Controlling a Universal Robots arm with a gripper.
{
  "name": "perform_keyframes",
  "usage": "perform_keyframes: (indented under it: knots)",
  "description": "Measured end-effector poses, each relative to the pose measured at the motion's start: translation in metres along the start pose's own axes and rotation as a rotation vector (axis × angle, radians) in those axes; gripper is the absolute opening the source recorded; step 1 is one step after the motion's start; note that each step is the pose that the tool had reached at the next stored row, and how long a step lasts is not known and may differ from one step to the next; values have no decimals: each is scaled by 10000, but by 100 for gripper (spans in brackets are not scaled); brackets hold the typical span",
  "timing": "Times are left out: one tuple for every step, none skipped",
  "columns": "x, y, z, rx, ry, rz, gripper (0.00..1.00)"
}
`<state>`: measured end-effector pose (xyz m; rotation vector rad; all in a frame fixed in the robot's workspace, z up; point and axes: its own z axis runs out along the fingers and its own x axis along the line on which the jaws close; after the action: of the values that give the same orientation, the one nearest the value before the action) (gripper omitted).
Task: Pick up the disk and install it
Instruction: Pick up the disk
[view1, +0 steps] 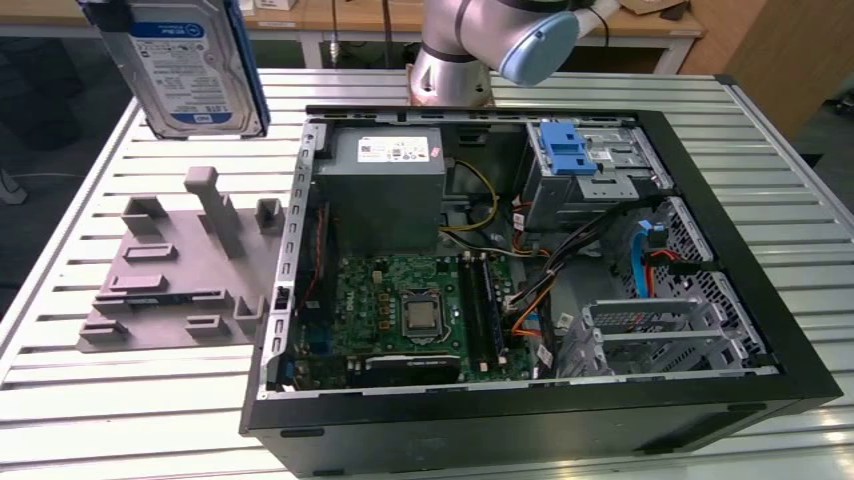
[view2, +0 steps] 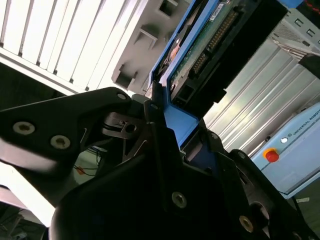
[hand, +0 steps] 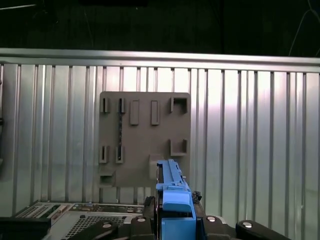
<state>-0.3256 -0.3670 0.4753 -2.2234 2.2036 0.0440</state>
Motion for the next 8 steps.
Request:
perform_keyframes:
  knots:
    - [4,-45,0,0,0,0,36]
    - [8,-90,1,1,0,0,36]
    - [11,-135,1,1,0,0,36]
    - [15,-180,1,0,0,0,36]
    - [18,-225,1,-1,0,0,36]
    - [22,-274,1,-1,0,1,36]
    - [24,-319,1,-3,1,0,36]
    - [26,-364,1,-3,0,1,36]
